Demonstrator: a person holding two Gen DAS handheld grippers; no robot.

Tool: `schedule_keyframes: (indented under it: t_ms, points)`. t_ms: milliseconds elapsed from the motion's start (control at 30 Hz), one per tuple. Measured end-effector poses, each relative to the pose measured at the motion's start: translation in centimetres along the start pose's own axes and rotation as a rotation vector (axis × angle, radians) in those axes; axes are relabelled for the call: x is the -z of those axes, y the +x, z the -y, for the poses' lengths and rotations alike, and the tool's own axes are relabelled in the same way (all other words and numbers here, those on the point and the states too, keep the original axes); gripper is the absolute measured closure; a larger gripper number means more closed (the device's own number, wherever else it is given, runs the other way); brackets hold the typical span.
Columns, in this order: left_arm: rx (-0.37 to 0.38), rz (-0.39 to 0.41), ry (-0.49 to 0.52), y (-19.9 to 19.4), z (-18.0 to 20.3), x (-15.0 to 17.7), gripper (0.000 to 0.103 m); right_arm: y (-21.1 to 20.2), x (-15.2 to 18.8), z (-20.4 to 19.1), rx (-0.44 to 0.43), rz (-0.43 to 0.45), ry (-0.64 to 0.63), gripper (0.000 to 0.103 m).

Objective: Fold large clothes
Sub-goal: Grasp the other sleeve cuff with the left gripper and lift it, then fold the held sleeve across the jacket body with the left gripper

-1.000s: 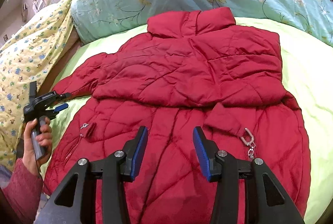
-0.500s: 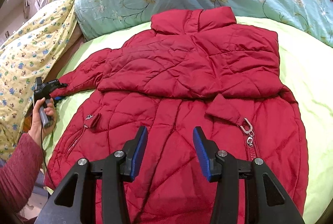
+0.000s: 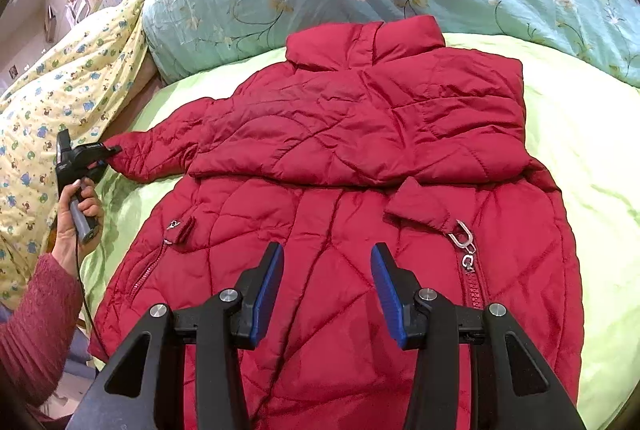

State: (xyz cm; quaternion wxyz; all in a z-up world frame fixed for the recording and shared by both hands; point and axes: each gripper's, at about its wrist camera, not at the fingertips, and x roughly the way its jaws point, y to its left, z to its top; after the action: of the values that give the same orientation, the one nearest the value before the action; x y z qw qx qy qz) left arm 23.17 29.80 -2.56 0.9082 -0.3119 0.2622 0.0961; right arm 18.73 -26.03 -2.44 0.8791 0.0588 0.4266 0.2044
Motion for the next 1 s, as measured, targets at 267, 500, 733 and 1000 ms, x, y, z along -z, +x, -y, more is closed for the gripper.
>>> schedule_keyframes:
  t_ms: [267, 500, 733, 1000]
  points:
    - [0.192, -0.028, 0.127, -2.0, 6.9, 2.1, 0.096, -0.6, 0.3, 0.6, 0.001, 0.005, 0.022, 0.056]
    - [0.317, -0.066, 0.247, -3.1, 12.8, 4.9, 0.096, -1.0, 0.4, 1.1, 0.001, 0.001, 0.038, 0.056]
    - [0.411, -0.131, 0.380, -2.7, 19.4, 8.9, 0.096, -1.3, 0.3, 2.2, -0.010, 0.000, 0.082, 0.056]
    - [0.439, -0.220, 0.493, -0.9, 24.8, 13.8, 0.096, -1.9, -0.6, 3.9, -0.039, 0.029, 0.136, 0.054]
